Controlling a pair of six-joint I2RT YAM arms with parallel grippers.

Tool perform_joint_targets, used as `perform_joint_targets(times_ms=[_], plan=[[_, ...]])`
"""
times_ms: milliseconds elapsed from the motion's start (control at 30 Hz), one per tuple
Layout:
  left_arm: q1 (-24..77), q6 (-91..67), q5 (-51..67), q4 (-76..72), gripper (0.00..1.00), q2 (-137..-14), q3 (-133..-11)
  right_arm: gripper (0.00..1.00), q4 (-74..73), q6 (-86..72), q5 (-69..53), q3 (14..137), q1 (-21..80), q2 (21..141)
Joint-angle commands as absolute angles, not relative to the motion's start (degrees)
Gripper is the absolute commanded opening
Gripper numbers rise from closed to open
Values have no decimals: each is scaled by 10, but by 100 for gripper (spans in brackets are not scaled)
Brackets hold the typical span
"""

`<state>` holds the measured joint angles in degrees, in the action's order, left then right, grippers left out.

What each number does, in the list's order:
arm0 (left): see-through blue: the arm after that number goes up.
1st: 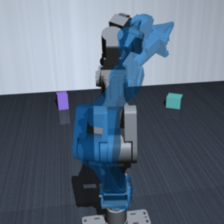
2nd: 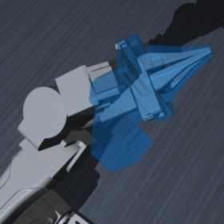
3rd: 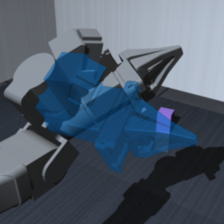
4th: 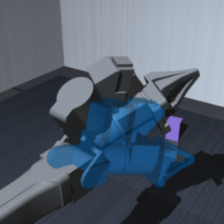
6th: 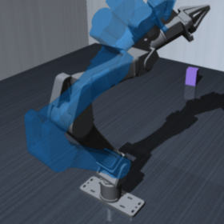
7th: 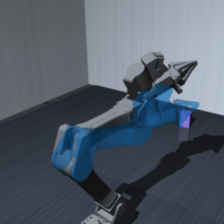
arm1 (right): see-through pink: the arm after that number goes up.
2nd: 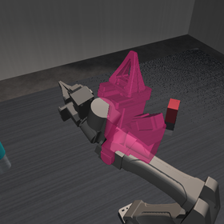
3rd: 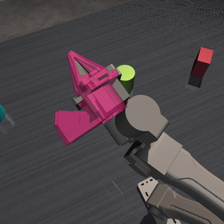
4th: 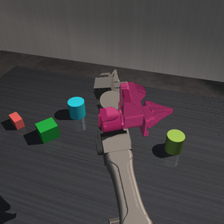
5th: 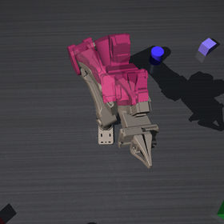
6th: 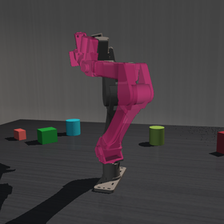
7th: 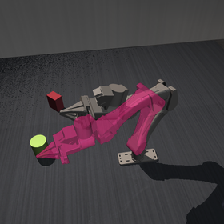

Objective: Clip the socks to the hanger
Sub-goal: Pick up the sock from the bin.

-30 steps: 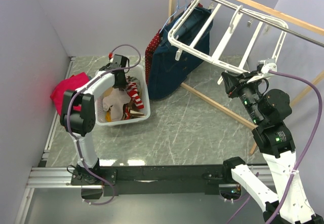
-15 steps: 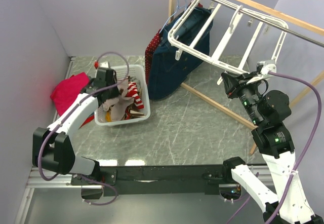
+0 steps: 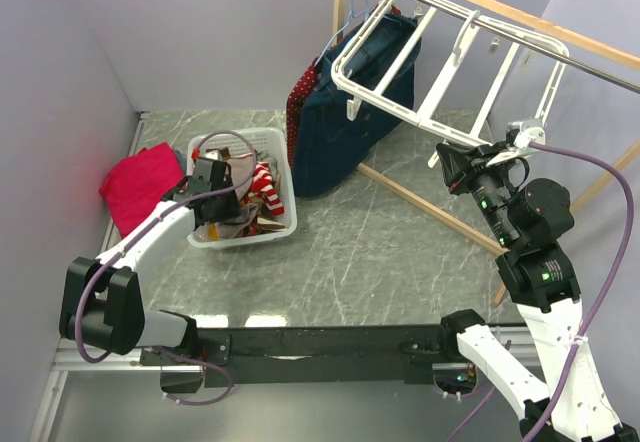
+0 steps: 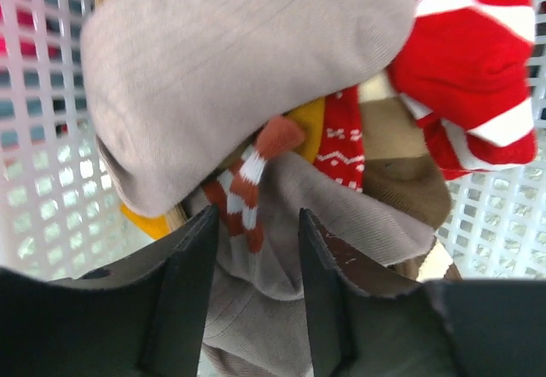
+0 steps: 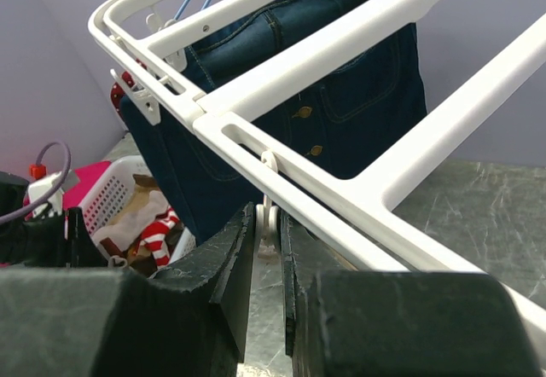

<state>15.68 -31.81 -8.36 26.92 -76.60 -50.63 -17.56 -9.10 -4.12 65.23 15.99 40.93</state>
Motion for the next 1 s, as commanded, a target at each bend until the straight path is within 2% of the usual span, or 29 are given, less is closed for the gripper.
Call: perform_joint_targets(times_ms=[0,300,500,600,700,733,767,833,967], plan=[[162,-253,-106,264,49,-773,-548,15,-165,-90,-57,646,163,407],[162,-232,-150,271,47,-816,-581,15,-168,-90,-62,649,163,410],[162,-216,-150,273,41,-848,-613,15,-170,-90,-62,650,163,410],[162,-214,-147,277,32,-856,-620,15,-169,-91,-61,649,163,410],[163,-211,-147,273,17,-854,-620,15,-168,-91,-58,648,163,409],[163,-211,-149,273,8,-849,-620,15,-168,-91,-58,648,163,409],[163,-209,-149,273,4,-846,-620,15,-168,-91,-60,648,163,410],[163,-209,-149,272,1,-829,-621,15,-168,-91,-60,648,163,410],[170,-198,-148,253,1,-766,-624,15,-163,-94,-62,649,163,410]])
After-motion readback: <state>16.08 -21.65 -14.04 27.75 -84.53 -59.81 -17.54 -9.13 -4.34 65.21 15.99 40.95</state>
